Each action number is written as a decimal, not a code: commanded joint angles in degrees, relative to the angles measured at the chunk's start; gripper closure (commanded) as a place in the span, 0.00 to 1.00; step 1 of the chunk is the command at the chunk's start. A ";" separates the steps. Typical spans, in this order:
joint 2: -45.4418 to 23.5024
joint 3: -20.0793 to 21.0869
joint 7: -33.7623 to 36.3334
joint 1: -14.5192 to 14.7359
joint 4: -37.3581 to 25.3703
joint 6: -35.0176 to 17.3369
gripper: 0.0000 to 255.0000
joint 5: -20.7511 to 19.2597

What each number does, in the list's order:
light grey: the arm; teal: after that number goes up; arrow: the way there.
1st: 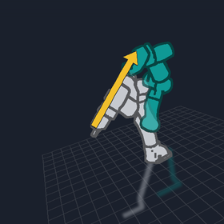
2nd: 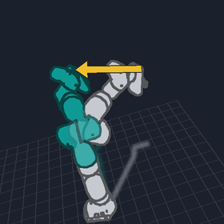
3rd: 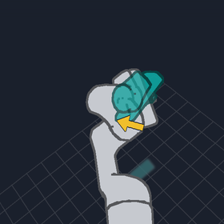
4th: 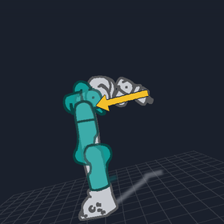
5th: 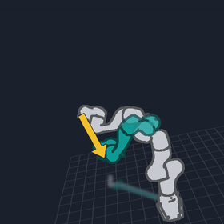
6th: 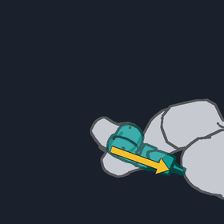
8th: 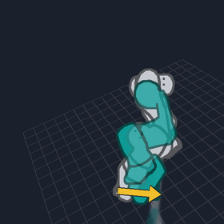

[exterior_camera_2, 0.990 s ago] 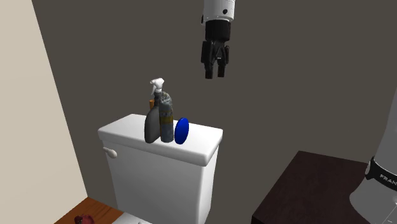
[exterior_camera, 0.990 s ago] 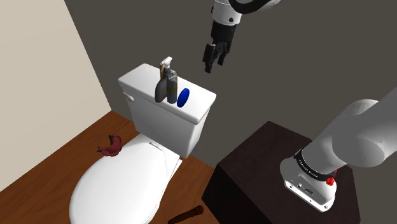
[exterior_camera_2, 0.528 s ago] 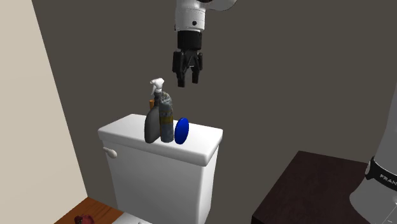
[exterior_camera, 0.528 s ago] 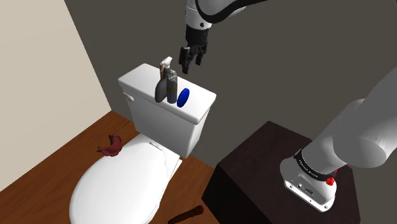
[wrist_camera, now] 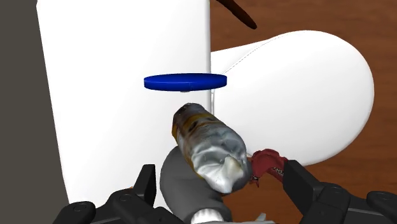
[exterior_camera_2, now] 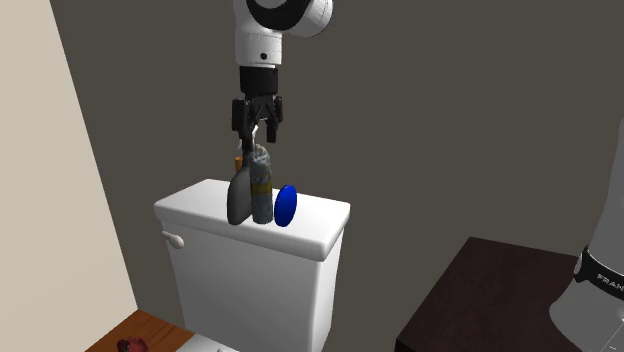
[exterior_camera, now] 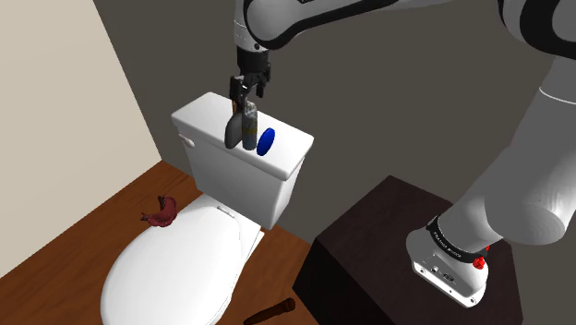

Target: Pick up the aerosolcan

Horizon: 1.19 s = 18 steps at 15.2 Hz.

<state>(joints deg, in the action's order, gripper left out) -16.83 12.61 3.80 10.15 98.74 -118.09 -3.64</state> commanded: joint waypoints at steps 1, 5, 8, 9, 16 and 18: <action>-0.52 -0.02 0.15 0.11 0.62 -1.20 0.00 -0.23; -1.74 -0.16 0.37 0.18 2.53 -4.29 0.00 -0.59; -1.69 -0.16 0.37 0.17 2.59 -4.30 1.00 -0.59; -1.71 -0.16 0.38 0.18 2.58 -4.31 1.00 -0.59; -1.67 -0.17 0.35 0.15 2.76 -4.45 1.00 -0.58; -1.45 -0.13 0.32 0.16 2.14 -3.62 1.00 -0.51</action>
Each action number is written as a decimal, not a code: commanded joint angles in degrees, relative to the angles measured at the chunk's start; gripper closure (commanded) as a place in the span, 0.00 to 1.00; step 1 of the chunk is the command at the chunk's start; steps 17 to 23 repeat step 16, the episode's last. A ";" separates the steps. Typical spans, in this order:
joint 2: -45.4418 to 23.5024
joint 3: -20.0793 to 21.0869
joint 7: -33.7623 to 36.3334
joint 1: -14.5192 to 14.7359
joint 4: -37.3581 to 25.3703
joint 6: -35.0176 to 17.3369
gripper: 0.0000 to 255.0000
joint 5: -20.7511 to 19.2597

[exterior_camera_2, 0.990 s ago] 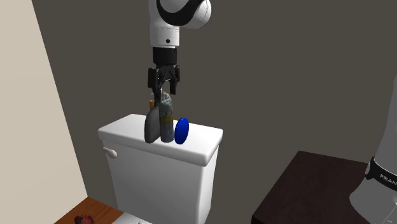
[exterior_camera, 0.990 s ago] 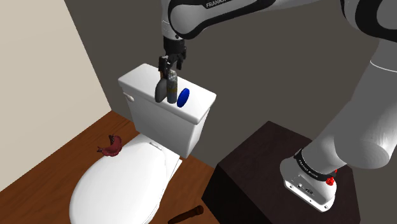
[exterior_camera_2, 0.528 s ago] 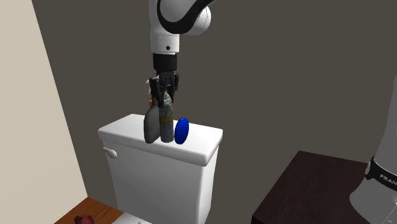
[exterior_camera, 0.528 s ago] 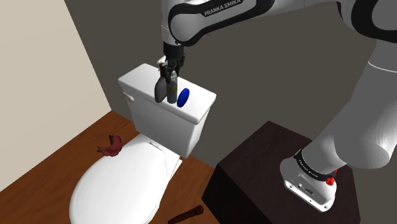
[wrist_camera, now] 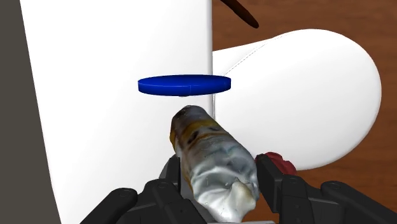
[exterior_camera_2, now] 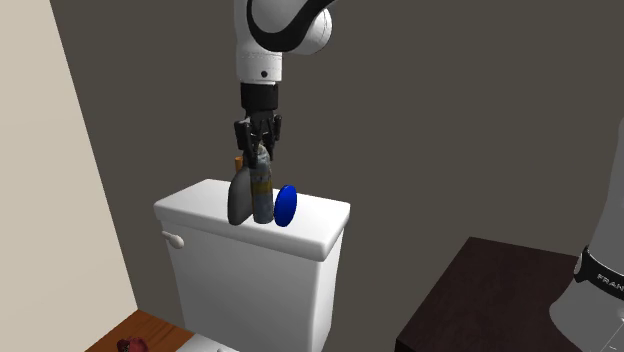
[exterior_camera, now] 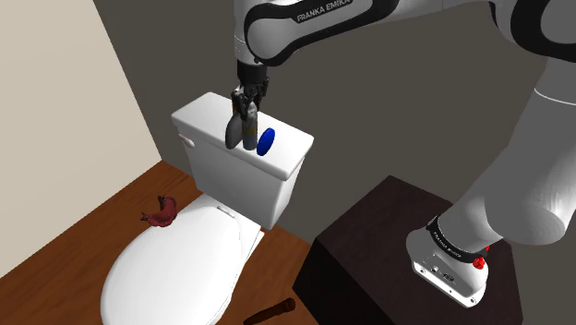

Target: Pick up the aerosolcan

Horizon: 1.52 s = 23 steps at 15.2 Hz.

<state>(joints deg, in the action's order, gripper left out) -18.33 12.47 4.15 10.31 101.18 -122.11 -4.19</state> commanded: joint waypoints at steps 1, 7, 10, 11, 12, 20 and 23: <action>0.33 0.04 -0.09 -0.02 -0.70 1.07 1.00 0.12; 1.74 0.20 -0.35 -0.09 -3.44 5.19 1.00 0.55; 2.31 0.26 -0.46 -0.11 -5.00 7.29 1.00 0.72; 2.47 0.28 -0.49 -0.11 -5.55 8.00 1.00 0.77; 2.63 0.30 -0.52 -0.11 -6.12 8.72 1.00 0.82; 2.92 0.33 -0.58 -0.10 -7.38 10.27 1.00 0.91; 2.92 0.33 -0.58 -0.10 -7.38 10.27 1.00 0.91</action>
